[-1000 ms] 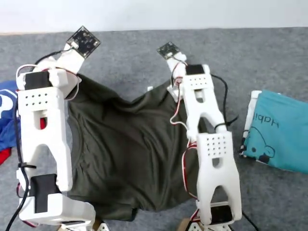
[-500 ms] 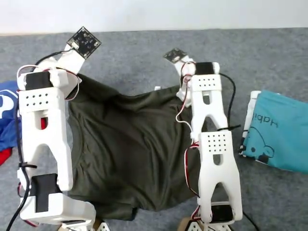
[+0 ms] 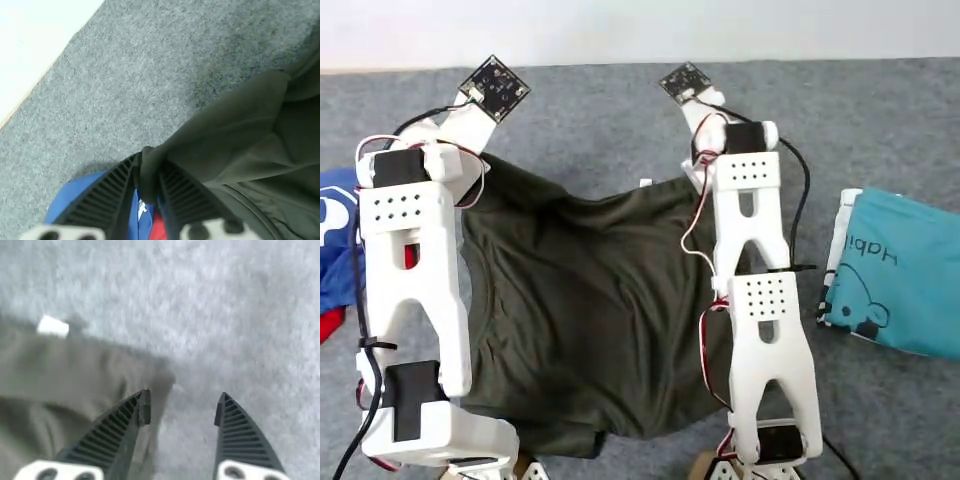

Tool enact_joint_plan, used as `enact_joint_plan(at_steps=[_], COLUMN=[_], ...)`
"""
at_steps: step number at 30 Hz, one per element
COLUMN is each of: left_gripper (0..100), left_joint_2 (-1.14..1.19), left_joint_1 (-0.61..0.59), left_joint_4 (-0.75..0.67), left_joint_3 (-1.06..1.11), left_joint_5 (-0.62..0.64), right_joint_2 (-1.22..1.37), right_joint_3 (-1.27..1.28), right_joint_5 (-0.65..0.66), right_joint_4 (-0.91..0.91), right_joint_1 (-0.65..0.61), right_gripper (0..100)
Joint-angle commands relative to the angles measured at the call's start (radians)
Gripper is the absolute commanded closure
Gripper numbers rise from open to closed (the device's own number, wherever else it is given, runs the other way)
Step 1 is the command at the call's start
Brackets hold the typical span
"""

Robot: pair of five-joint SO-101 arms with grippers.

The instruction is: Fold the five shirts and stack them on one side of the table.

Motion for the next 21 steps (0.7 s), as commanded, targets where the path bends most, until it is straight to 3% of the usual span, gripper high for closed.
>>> enact_joint_plan(at_steps=[1,14,19,21], left_gripper=[100,100,100,100], left_joint_2=[-0.014,-0.012,-0.008,-0.006], left_joint_1=[0.008,0.006,0.006,0.006], left_joint_4=[-0.017,-0.023,-0.025,-0.025], left_joint_3=[-0.004,0.022,0.033,0.033], left_joint_5=[0.012,0.012,0.011,0.011], right_joint_2=[-0.015,-0.007,0.019,0.015], right_joint_3=[0.064,0.308,0.308,0.307], right_joint_5=[-0.038,-0.031,0.17,0.207], right_joint_4=[-0.108,-0.272,-0.308,-0.297], right_joint_1=[-0.018,-0.024,-0.035,-0.035], right_gripper=[77.5,80.1,99.3,97.9])
